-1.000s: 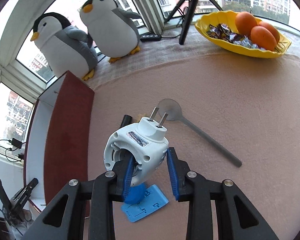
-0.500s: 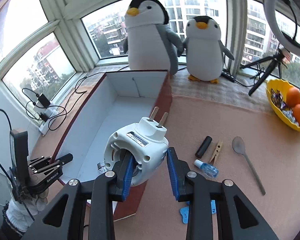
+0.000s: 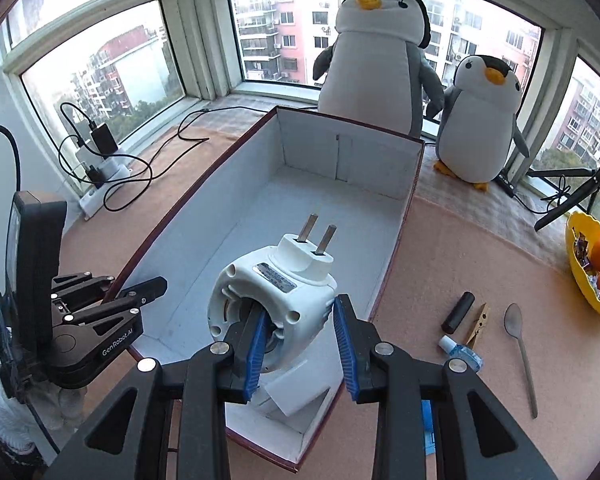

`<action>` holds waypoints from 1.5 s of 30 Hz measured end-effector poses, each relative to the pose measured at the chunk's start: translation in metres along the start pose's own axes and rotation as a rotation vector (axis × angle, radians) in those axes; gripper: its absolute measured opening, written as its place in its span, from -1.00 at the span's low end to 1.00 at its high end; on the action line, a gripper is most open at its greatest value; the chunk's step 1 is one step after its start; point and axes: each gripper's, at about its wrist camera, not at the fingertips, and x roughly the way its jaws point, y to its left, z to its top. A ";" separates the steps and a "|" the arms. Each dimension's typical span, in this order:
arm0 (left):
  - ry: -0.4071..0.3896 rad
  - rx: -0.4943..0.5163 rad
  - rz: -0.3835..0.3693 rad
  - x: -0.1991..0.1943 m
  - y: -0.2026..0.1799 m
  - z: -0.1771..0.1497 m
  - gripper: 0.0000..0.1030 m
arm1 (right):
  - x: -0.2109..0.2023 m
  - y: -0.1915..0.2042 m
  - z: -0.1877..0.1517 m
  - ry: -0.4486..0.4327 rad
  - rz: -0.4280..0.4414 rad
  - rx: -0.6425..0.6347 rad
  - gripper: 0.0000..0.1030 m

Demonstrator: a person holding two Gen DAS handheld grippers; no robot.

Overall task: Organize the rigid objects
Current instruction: 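Carry the white plug-in device with the right gripper into the box and release, then reach the right gripper down and grasp the grey spoon by its handle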

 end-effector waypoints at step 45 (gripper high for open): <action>-0.005 0.027 0.065 0.002 -0.010 0.004 -0.92 | -0.038 -0.221 -0.095 -0.046 -0.183 0.291 0.12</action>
